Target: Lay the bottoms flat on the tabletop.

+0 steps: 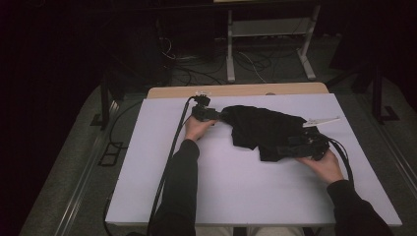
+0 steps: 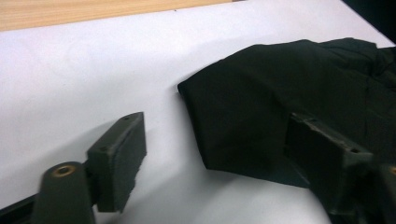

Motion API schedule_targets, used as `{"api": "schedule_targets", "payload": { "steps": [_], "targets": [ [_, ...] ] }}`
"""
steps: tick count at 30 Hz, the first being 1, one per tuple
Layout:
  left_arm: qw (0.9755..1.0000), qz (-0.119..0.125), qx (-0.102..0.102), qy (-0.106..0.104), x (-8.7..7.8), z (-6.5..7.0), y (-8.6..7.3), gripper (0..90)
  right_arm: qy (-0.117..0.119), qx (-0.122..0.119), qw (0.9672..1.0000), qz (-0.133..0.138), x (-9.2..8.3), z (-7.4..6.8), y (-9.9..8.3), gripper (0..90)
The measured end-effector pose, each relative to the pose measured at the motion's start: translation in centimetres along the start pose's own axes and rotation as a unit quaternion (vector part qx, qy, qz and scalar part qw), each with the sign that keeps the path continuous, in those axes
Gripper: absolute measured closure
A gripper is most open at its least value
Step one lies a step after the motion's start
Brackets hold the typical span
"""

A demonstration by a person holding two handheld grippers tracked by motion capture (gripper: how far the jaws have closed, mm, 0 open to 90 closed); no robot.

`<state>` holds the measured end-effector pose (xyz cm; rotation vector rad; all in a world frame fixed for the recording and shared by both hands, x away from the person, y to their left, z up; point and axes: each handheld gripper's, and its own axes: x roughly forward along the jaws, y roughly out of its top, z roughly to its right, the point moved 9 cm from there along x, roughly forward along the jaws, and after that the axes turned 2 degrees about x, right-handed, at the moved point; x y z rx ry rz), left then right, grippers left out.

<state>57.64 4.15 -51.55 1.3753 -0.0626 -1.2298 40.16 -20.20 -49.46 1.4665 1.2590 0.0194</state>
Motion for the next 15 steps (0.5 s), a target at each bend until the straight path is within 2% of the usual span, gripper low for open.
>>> {"api": "schedule_targets", "payload": {
  "steps": [1,2,3,4,5,6,8,9,10,12,13,15],
  "targets": [
    [1.0000,0.000,0.001,0.004,0.1,0.0,0.0,26.7,-0.007,-0.007,0.9999,-0.009,0.4,0.0,-0.2,18.5],
    [1.0000,0.001,0.000,0.007,0.2,0.0,0.0,33.4,-0.019,-0.024,0.9991,-0.028,1.1,-0.1,-0.7,21.8],
    [1.0000,0.001,-0.003,0.008,0.2,0.1,0.0,33.4,-0.019,-0.024,0.9991,-0.028,1.1,-0.1,-0.7,21.8],
    [0.9999,0.002,-0.006,0.012,0.3,0.3,0.1,39.2,-0.029,-0.041,0.9977,-0.045,1.7,-0.3,-1.2,31.7],
    [0.9999,0.002,-0.006,0.012,0.3,0.3,0.1,43.4,-0.029,-0.041,0.9977,-0.045,1.7,-0.3,-1.2,31.7],
    [0.9999,-0.003,-0.002,0.016,0.5,0.5,0.0,49.4,-0.050,-0.055,0.9952,-0.064,2.2,-0.2,-1.6,47.9],
    [0.9995,-0.008,0.005,0.030,0.7,0.6,0.0,60.4,-0.053,-0.071,0.9937,-0.068,2.3,-0.4,-1.6,67.3],
    [0.9995,-0.009,0.004,0.031,0.8,0.7,0.0,65.6,-0.057,-0.069,0.9939,-0.065,2.1,-0.4,-1.4,74.8],
    [0.9994,-0.015,0.007,0.031,0.9,0.8,0.0,71.4,-0.046,-0.060,0.9956,-0.055,1.9,-0.5,-1.2,80.3],
    [0.9992,-0.022,0.009,0.032,1.0,0.9,0.0,80.7,-0.034,-0.042,0.9976,-0.043,1.3,-0.3,-0.7,81.5],
    [0.9992,-0.024,0.009,0.030,1.0,1.0,0.0,84.6,-0.022,-0.027,0.9987,-0.037,1.0,-0.2,-0.6,81.6],
    [0.9993,-0.024,0.011,0.025,0.9,1.3,0.1,86.7,0.007,0.000,0.9998,-0.020,0.3,-0.1,-0.2,81.8]
  ]
}}
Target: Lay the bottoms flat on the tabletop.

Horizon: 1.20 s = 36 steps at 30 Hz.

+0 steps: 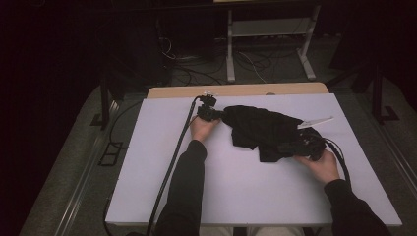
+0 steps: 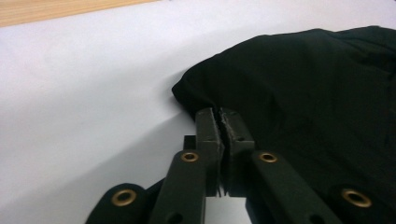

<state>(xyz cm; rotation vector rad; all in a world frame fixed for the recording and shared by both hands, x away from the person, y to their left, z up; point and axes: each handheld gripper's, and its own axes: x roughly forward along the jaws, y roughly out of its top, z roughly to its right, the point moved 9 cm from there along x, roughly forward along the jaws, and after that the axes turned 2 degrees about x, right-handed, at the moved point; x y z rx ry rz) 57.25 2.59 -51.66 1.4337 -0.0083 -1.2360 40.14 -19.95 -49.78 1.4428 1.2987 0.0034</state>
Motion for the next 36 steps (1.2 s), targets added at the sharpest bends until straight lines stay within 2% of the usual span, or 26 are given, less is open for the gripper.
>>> {"api": "schedule_targets", "payload": {
  "steps": [3,7,12,15,21,24,27,31,36],
  "targets": [
    [0.9999,-0.007,0.006,-0.004,-0.4,0.5,0.0,87.4,0.022,0.027,0.9990,0.029,-1.3,0.2,0.7,81.8],
    [0.9996,-0.012,0.023,-0.008,-1.5,1.6,0.0,87.6,0.049,0.058,0.9949,0.066,-2.9,-0.1,1.5,82.1],
    [0.9984,-0.020,0.052,-0.009,-3.4,3.0,-0.6,87.6,0.068,0.080,0.9907,0.086,-4.3,-1.0,1.9,82.1],
    [0.9982,-0.019,0.055,-0.013,-4.9,3.5,-0.9,87.7,0.075,0.081,0.9903,0.084,-4.7,-1.8,1.8,82.2],
    [0.9975,-0.030,0.064,-0.007,-8.2,3.9,-2.6,87.6,0.096,0.069,0.9901,0.075,-5.3,-4.1,1.4,82.1],
    [0.9969,-0.045,0.065,-0.003,-9.9,3.8,-3.8,87.6,0.110,0.063,0.9900,0.063,-5.3,-5.4,0.9,82.1],
    [0.9972,-0.048,0.058,-0.006,-11.6,4.0,-4.7,87.7,0.119,0.054,0.9903,0.047,-5.1,-6.6,0.4,82.1],
    [0.9969,-0.056,0.056,-0.009,-13.7,4.4,-5.9,87.6,0.136,0.051,0.9888,0.032,-5.0,-8.1,-0.2,82.1],
    [0.9949,-0.076,0.064,-0.019,-16.0,5.5,-7.4,87.6,0.164,0.055,0.9845,0.025,-5.3,-9.7,-0.9,82.1]
  ]
}}
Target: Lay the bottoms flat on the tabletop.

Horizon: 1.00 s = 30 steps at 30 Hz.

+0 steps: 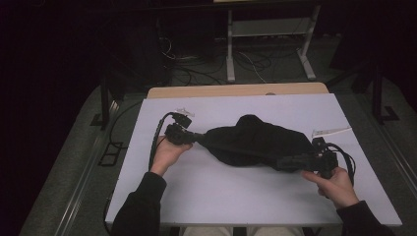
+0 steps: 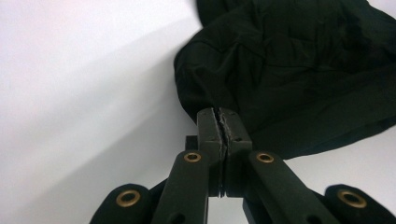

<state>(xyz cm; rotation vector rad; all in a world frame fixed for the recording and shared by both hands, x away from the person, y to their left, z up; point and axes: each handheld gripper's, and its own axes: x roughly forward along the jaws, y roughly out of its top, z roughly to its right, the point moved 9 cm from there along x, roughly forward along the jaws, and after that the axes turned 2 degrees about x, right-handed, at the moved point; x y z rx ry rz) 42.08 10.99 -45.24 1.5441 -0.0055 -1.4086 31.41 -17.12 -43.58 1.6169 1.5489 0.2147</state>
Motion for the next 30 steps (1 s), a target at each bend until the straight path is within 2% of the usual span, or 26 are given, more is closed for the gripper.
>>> {"api": "schedule_targets", "payload": {
  "steps": [4,5,6,7,9,10,11,14,18,21,22,23,24,25,27,29,30],
  "targets": [
    [0.9995,-0.023,0.017,-0.011,-1.7,1.2,-0.7,87.6,0.023,0.007,0.9997,-0.002,-0.2,-1.2,-0.5,82.1],
    [0.9995,-0.023,0.017,-0.011,-1.7,1.2,-0.7,87.6,0.029,0.008,0.9995,-0.001,-0.3,-1.5,-0.6,82.1],
    [0.9980,-0.047,0.032,-0.027,-2.3,1.8,-1.0,87.6,0.037,0.012,0.9993,-0.001,-0.4,-1.8,-0.6,82.1],
    [0.9974,-0.054,0.040,-0.025,-2.6,1.9,-0.9,87.6,0.042,0.013,0.9990,0.001,-0.4,-1.9,-0.6,82.0],
    [0.9970,-0.058,0.042,-0.028,-2.9,2.0,-0.7,87.6,0.042,0.013,0.9990,0.001,-0.5,-2.0,-0.5,82.1],
    [0.9969,-0.060,0.042,-0.030,-3.0,2.0,-0.2,87.6,0.028,0.010,0.9995,0.003,-0.5,-1.4,-0.2,82.0],
    [0.9969,-0.060,0.042,-0.030,-3.0,2.0,-0.2,87.5,0.025,0.013,0.9996,0.006,-0.5,-1.1,0.0,82.1],
    [0.9962,-0.073,0.031,-0.034,-2.2,1.3,1.1,87.4,0.000,0.018,0.9997,0.018,-0.5,0.8,1.0,82.0],
    [0.9958,-0.084,0.004,-0.037,-0.2,0.0,2.4,87.1,-0.030,0.037,0.9983,0.035,-0.7,4.0,2.0,82.0],
    [0.9961,-0.075,-0.018,-0.043,1.3,-0.8,3.5,86.9,-0.055,0.055,0.9961,0.042,-0.9,6.5,2.4,82.1],
    [0.9964,-0.066,-0.028,-0.045,1.8,-1.0,3.9,86.7,-0.065,0.061,0.9951,0.043,-1.1,7.3,2.5,82.1],
    [0.9964,-0.066,-0.028,-0.045,1.8,-1.0,3.9,86.0,-0.065,0.061,0.9951,0.043,-1.1,7.3,2.5,82.1],
    [0.9969,-0.049,-0.041,-0.046,2.5,-1.4,4.6,85.4,-0.080,0.077,0.9925,0.051,-1.4,9.0,2.7,82.1],
    [0.9973,-0.038,-0.046,-0.043,2.9,-1.6,5.0,84.8,-0.085,0.080,0.9917,0.053,-1.6,9.5,2.7,82.1],
    [0.9980,-0.012,-0.052,-0.034,3.3,-2.1,5.6,75.2,-0.097,0.091,0.9893,0.060,-2.1,10.7,2.8,82.1],
    [0.9969,0.010,-0.065,-0.043,3.6,-2.2,6.0,73.4,-0.106,0.102,0.9868,0.068,-2.8,11.6,2.8,82.1],
    [0.9966,0.017,-0.069,-0.041,3.8,-2.4,6.1,68.0,-0.112,0.106,0.9854,0.071,-3.2,12.0,2.8,82.1]
  ]
}}
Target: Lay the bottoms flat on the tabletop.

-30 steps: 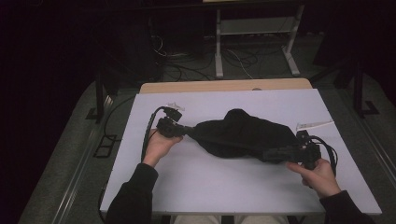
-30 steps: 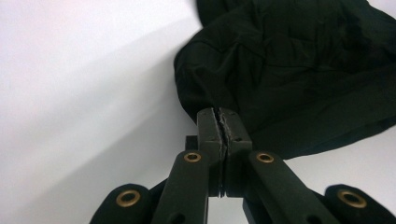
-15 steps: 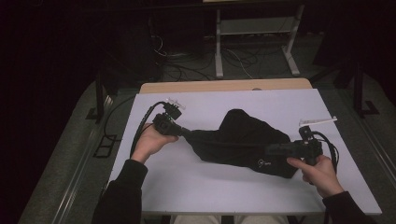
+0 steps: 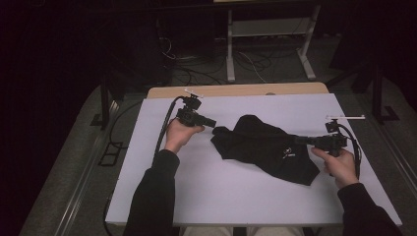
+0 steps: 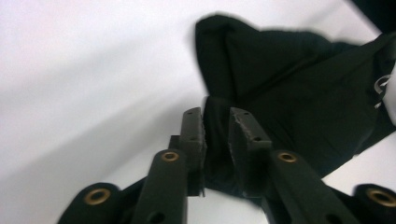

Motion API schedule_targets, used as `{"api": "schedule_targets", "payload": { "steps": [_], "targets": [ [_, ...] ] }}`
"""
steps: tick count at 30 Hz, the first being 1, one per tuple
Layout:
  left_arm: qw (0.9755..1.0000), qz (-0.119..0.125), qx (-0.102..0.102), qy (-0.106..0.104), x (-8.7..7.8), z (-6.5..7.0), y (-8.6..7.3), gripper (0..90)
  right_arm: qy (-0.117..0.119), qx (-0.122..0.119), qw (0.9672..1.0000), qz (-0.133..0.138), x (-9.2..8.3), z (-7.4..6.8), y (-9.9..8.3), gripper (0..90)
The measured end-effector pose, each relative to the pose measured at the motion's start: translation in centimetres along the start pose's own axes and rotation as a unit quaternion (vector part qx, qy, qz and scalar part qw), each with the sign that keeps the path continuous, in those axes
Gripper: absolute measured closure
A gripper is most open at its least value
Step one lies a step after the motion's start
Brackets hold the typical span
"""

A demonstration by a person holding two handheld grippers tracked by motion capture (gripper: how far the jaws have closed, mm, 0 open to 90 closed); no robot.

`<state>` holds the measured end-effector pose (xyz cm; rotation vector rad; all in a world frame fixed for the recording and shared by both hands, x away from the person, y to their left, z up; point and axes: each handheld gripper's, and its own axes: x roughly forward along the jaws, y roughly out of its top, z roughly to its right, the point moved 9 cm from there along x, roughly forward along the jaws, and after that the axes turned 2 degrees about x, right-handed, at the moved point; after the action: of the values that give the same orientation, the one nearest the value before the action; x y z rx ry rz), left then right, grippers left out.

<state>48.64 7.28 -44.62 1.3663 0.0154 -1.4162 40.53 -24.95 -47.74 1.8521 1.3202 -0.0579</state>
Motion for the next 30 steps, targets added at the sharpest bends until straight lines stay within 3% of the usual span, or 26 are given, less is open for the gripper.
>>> {"api": "schedule_targets", "payload": {
  "steps": [4,8,10,15,17,22,28,30],
  "targets": [
    [1.0000,0.002,0.003,-0.006,0.8,-0.2,-0.1,51.9,-0.014,0.020,0.9995,0.019,-1.5,1.5,0.2,82.1],
    [0.9998,0.011,0.014,-0.012,2.0,-0.3,-0.2,45.4,-0.016,0.034,0.9987,0.033,-2.4,2.3,0.3,82.1],
    [0.9997,0.013,0.014,-0.014,2.4,-0.3,-0.2,44.2,-0.016,0.037,0.9986,0.034,-2.5,2.4,0.3,82.1],
    [0.9993,0.025,0.026,-0.014,5.3,-0.8,0.0,42.3,-0.021,0.042,0.9985,0.029,-2.5,2.8,0.0,82.0],
    [0.9992,0.026,0.027,-0.016,5.6,-0.9,0.0,41.5,-0.020,0.043,0.9985,0.027,-2.5,2.8,0.0,82.0],
    [0.9976,0.044,0.042,-0.032,7.4,-0.5,0.9,39.5,-0.016,0.049,0.9983,0.026,-2.3,3.0,-0.1,81.8],
    [0.9967,0.037,0.061,-0.040,8.8,0.4,1.6,38.8,-0.012,0.049,0.9984,0.027,-2.2,2.8,0.0,81.8],
    [0.9967,0.017,0.073,-0.030,9.8,0.7,1.8,39.3,-0.009,0.050,0.9984,0.027,-2.2,2.8,0.0,81.8]
  ]
}}
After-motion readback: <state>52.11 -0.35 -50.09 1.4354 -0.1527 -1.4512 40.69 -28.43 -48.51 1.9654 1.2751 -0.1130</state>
